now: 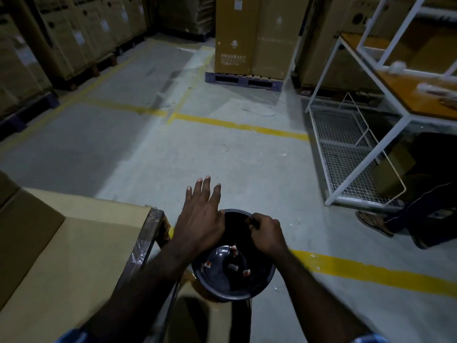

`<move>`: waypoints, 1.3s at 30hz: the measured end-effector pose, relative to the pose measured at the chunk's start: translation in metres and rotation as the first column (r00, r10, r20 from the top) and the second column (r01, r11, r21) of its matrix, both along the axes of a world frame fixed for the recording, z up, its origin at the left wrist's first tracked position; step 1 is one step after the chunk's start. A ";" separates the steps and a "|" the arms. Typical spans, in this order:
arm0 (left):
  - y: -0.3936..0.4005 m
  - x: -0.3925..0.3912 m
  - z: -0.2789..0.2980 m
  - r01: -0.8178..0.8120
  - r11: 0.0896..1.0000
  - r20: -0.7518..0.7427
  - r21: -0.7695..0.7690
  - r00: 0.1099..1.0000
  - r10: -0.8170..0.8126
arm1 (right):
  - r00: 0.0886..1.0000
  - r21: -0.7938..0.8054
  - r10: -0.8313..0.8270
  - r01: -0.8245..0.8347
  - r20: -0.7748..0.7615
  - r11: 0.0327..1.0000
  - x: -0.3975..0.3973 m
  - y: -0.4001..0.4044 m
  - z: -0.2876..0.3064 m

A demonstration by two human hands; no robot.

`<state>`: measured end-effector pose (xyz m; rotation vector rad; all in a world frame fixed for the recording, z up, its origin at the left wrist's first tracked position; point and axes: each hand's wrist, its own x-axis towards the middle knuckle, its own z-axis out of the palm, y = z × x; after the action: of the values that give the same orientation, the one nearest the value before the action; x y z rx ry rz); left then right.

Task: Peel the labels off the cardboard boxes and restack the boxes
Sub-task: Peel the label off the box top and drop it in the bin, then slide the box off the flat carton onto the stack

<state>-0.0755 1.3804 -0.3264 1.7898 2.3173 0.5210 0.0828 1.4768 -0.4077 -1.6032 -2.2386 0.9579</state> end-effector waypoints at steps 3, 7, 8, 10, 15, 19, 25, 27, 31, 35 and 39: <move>-0.004 0.001 0.000 0.005 1.000 -0.005 -0.002 1.000 -0.005 | 1.000 0.014 -0.007 0.007 -0.024 1.000 -0.001 -0.002 0.002; -0.008 0.003 0.002 0.001 1.000 -0.008 -0.010 1.000 -0.001 | 0.997 0.043 0.000 0.004 -0.079 0.999 -0.005 -0.005 0.009; -0.010 0.004 0.004 -0.002 1.000 -0.010 -0.009 1.000 0.001 | 0.995 0.059 0.007 -0.001 -0.099 0.998 -0.006 -0.006 0.014; -0.014 0.008 0.008 -0.011 1.000 -0.013 -0.004 1.000 0.011 | 0.989 0.091 0.026 -0.013 -0.147 0.996 -0.009 -0.007 0.025; -0.030 0.021 0.028 -0.051 0.998 -0.027 0.037 0.998 0.052 | 0.950 0.224 0.128 -0.063 -0.286 0.973 -0.012 -0.012 0.070; -0.046 0.036 0.050 -0.118 0.989 -0.032 0.086 0.992 0.121 | 0.902 0.328 0.228 -0.104 -0.366 0.939 -0.009 -0.022 0.112; -0.090 0.074 0.088 -0.266 0.943 -0.069 0.199 0.956 0.284 | 0.801 0.460 0.399 -0.177 -0.446 0.870 0.013 -0.053 0.170; -0.112 0.087 0.103 -0.302 0.923 -0.081 0.239 0.941 0.329 | 0.754 0.507 0.458 -0.193 -0.471 0.840 0.017 -0.068 0.186; -0.164 0.101 0.129 -0.382 0.859 -0.091 0.340 0.896 0.435 | 0.646 0.577 0.561 -0.220 -0.518 0.787 0.018 -0.110 0.216; -0.231 0.108 0.152 -0.478 0.793 -0.112 0.378 0.826 0.552 | 0.545 0.603 0.652 -0.301 -0.527 0.739 0.005 -0.164 0.238; -0.303 0.112 0.174 -0.572 0.700 -0.135 0.428 0.725 0.675 | 0.433 0.643 0.742 -0.381 -0.511 0.665 -0.018 -0.229 0.257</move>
<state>0.0365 1.0772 -0.1527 1.1621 3.2367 0.8815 0.0653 1.2476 -0.1506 -0.0658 -2.1075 0.9005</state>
